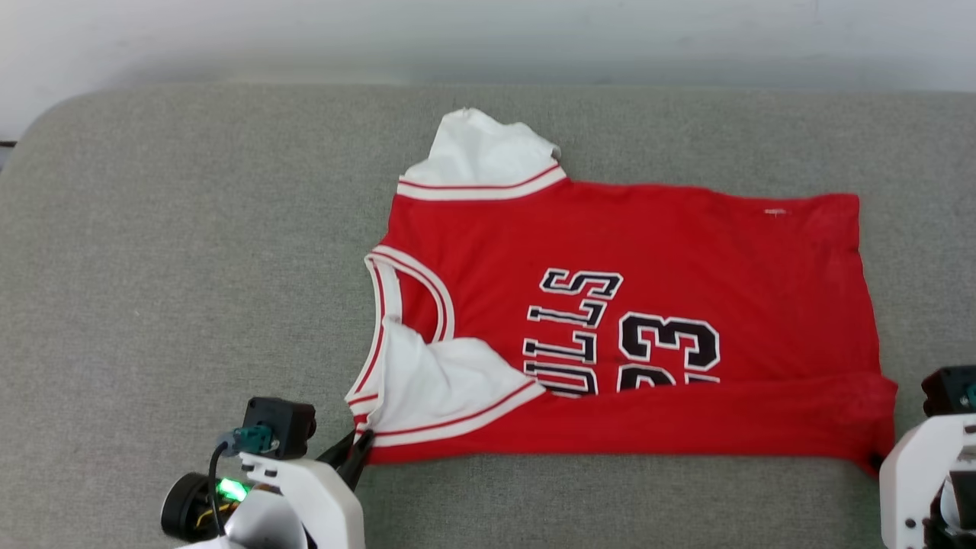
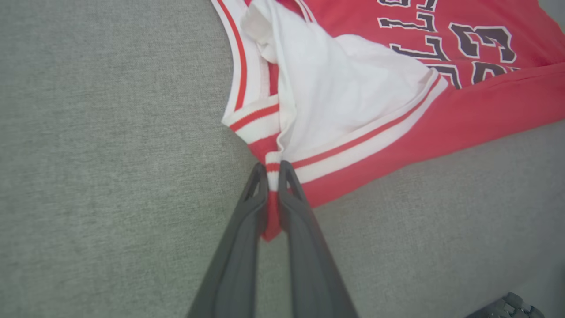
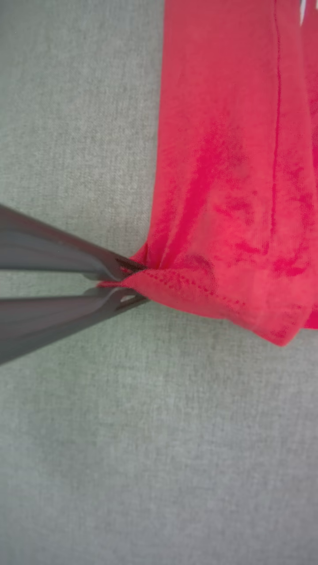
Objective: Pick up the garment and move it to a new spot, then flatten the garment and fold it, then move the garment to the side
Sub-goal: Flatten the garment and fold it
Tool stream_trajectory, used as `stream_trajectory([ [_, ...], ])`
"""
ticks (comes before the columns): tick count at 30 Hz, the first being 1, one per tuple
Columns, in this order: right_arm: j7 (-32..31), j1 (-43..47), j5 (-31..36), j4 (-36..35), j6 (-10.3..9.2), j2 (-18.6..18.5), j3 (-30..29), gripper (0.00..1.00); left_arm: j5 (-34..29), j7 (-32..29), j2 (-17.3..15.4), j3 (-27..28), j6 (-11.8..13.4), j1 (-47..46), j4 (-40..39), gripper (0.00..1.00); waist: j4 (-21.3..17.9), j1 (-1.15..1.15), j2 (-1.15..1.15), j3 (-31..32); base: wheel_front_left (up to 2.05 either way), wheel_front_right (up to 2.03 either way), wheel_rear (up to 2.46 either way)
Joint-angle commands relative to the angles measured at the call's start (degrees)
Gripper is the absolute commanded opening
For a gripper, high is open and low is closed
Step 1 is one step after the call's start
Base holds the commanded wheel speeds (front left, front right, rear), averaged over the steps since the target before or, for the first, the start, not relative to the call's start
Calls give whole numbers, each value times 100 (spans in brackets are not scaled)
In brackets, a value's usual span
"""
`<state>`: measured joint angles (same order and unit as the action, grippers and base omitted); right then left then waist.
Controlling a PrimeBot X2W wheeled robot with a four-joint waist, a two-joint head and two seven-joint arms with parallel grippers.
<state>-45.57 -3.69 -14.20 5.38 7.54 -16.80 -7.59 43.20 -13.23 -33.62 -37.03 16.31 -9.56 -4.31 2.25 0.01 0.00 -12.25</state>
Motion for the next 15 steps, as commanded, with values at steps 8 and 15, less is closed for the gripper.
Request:
stream_trajectory([
  [8,-403,746,-167,-507,-11,-229,-122,0,137,-124,-193,-74,180,560,-122,0,0,-1,0,433,0,0,0],
  [15,-656,1310,-112,-710,-11,-52,-369,0,256,-142,-143,-188,198,890,41,0,-3,-1,0,541,0,0,0],
])
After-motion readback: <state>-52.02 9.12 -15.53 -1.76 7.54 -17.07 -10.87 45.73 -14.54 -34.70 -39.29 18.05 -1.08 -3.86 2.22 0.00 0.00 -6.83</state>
